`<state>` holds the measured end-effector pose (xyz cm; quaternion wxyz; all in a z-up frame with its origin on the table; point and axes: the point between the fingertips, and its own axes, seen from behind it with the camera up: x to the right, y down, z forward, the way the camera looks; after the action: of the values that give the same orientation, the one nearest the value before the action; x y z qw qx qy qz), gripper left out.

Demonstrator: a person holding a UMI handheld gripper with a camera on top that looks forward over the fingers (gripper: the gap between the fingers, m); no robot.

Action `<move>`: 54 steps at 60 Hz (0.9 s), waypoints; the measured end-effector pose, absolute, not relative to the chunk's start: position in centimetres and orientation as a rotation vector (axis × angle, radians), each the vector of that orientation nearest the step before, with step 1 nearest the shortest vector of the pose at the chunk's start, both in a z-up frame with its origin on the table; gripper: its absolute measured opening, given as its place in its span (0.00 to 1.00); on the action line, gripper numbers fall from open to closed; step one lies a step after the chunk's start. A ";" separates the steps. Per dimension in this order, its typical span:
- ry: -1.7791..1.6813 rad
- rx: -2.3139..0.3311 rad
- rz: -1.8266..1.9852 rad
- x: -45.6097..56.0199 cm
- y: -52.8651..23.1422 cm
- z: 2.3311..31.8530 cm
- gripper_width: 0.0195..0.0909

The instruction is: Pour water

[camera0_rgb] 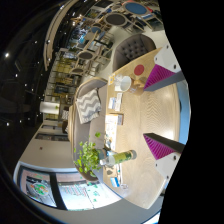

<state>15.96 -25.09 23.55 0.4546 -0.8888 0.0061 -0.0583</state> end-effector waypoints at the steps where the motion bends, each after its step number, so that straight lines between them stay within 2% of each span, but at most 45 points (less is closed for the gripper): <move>1: 0.016 -2.195 -0.141 15.9 -25.3 23.4 0.93; 11: 0.016 -2.221 -0.120 13.4 -24.3 21.5 0.93; 26: -0.029 -2.202 0.006 3.7 -20.0 18.8 0.92; 41: -0.017 -2.150 0.097 -5.8 -10.5 13.5 0.94; 54: 0.022 -2.084 0.066 -8.5 -0.8 8.9 0.92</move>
<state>-8.51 -0.83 8.92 0.5038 -0.8633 0.0092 0.0272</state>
